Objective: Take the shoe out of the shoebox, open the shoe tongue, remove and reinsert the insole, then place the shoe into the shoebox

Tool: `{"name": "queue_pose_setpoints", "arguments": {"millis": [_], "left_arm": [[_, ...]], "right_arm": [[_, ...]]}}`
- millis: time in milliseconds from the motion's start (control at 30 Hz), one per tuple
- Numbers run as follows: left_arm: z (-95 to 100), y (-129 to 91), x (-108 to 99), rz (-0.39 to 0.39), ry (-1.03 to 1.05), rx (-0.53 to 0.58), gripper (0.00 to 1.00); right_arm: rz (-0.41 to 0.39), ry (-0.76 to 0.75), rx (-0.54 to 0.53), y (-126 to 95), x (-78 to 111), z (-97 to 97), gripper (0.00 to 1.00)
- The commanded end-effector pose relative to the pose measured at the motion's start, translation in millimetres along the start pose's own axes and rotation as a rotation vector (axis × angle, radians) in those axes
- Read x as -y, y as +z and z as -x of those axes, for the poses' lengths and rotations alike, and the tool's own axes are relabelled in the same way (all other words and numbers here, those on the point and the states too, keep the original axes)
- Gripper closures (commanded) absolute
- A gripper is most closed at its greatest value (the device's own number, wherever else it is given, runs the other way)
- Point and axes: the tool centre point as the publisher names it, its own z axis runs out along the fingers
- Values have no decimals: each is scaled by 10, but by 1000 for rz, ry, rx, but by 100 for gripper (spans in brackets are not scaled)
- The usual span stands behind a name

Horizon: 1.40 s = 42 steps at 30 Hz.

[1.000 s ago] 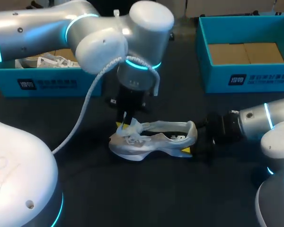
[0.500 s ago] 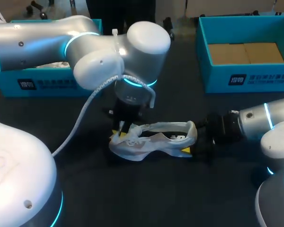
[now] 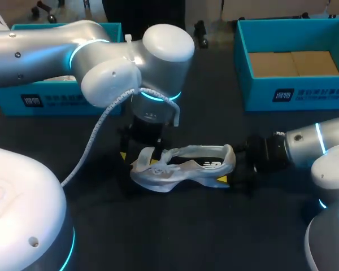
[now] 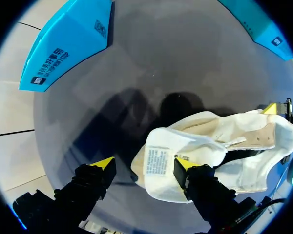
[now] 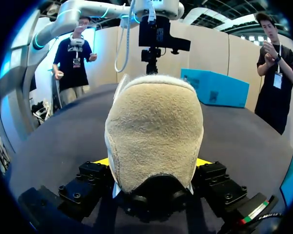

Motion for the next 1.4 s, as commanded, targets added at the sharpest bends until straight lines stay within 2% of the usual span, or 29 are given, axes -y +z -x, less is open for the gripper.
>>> {"name": "queue_pose_setpoints", "arguments": {"millis": [33, 167, 500, 600, 733, 833, 1067, 1133, 1233, 1333, 1400], "left_arm": [[10, -116, -47, -19, 16, -30, 18], [-76, -199, -53, -41, 58, -56, 16], [-304, -484, -18, -100, 134, -107, 24], [-371, -593, 12, -126, 162, -122, 22], [-437, -780, 70, -188, 237, -141, 25], [-466, -900, 98, -230, 301, -147, 24], [-572, -1139, 208, -245, 419, -179, 33], [-621, -1191, 224, -249, 478, -182, 51], [-690, -1273, 239, -256, 590, -207, 56], [-740, -1370, 287, -264, 670, -237, 72], [-766, -1433, 312, -265, 719, -261, 91]], "right_arm": [[-4, 0, 1, 8, 31, 8, 100], [-4, 0, 1, 8, 31, 8, 100], [-4, 0, 1, 8, 31, 8, 100], [-4, 0, 1, 8, 31, 8, 100], [-4, 0, 1, 8, 31, 8, 100], [-4, 0, 1, 8, 31, 8, 100], [-4, 0, 1, 8, 31, 8, 100], [-4, 0, 1, 8, 31, 8, 100], [-4, 0, 1, 8, 31, 8, 100], [-4, 0, 1, 8, 31, 8, 100], [-4, 0, 1, 8, 31, 8, 100]]}}
